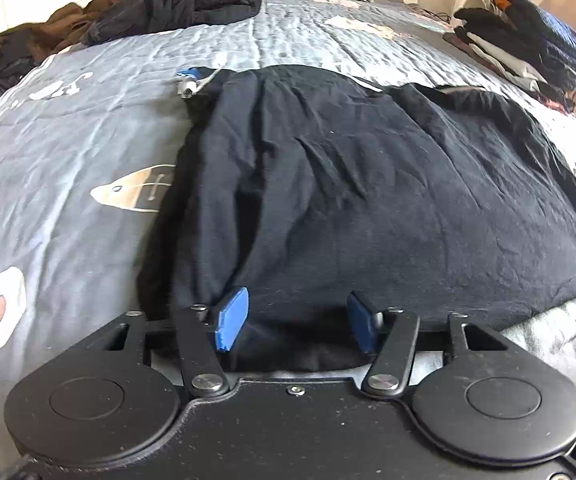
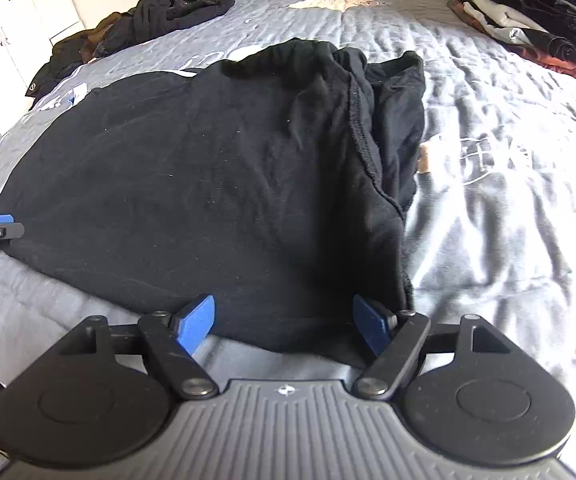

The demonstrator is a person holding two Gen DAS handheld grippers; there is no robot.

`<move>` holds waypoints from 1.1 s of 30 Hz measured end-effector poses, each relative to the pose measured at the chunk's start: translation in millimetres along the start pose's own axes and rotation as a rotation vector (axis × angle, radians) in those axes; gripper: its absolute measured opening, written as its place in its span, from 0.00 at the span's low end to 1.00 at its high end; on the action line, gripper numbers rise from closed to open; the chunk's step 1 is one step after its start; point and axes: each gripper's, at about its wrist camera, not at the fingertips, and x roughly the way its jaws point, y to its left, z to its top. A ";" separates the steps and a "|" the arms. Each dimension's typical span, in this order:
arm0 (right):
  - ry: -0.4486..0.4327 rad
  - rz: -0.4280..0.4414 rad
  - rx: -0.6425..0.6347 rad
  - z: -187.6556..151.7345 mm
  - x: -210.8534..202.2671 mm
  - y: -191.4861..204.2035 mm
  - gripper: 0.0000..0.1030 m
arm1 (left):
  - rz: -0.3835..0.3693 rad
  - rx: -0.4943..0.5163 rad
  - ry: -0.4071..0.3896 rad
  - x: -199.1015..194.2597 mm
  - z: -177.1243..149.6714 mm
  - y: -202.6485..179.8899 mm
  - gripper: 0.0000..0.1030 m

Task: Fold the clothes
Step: 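Press both open tools on the black shirt and smooth it flat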

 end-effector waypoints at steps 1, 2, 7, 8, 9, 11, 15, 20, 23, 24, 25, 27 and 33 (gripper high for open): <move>-0.001 0.001 0.004 -0.1 -1.5 -1.5 0.73 | -0.003 -0.007 -0.003 -1.1 0.2 1.1 0.51; -0.003 0.006 0.012 0.3 -3.1 -3.1 0.73 | -0.007 -0.012 -0.007 -2.0 0.4 1.0 0.51; -0.080 0.026 0.061 9.1 -34.0 -14.9 0.76 | -0.038 -0.013 -0.038 -5.2 2.7 -8.1 0.82; -0.108 0.020 0.064 11.9 -44.5 -19.7 0.77 | -0.025 0.001 -0.030 -2.1 2.5 -11.2 0.83; -0.128 0.015 0.066 15.1 -55.0 -25.6 0.77 | -0.012 0.016 -0.022 1.0 2.4 -14.3 0.83; -0.115 0.000 0.025 22.9 -68.2 -33.8 0.77 | 0.010 0.038 -0.008 5.7 2.4 -19.0 0.85; 0.014 -0.065 -0.132 32.0 -70.2 -37.7 0.77 | 0.023 0.048 0.000 8.8 2.1 -24.0 0.91; 0.035 0.030 -0.098 33.5 -54.5 -35.8 0.77 | 0.034 0.059 0.004 10.1 0.9 -27.4 0.94; -0.047 0.154 -0.039 37.2 -52.7 -21.4 0.77 | 0.036 0.062 0.004 10.3 0.5 -27.9 0.94; -0.052 0.169 -0.052 37.8 -47.6 -11.5 0.77 | 0.038 0.065 0.004 10.6 0.4 -28.2 0.94; -0.057 0.183 -0.066 38.3 -42.6 -1.6 0.77 | 0.040 0.070 0.004 10.7 0.1 -28.8 0.94; -0.034 0.169 -0.075 39.8 -25.3 12.6 0.77 | 0.046 0.082 0.004 11.2 -0.7 -30.5 0.94; 0.081 0.045 -0.083 23.6 18.6 12.4 0.77 | 0.053 0.096 0.003 11.9 -2.4 -32.9 0.95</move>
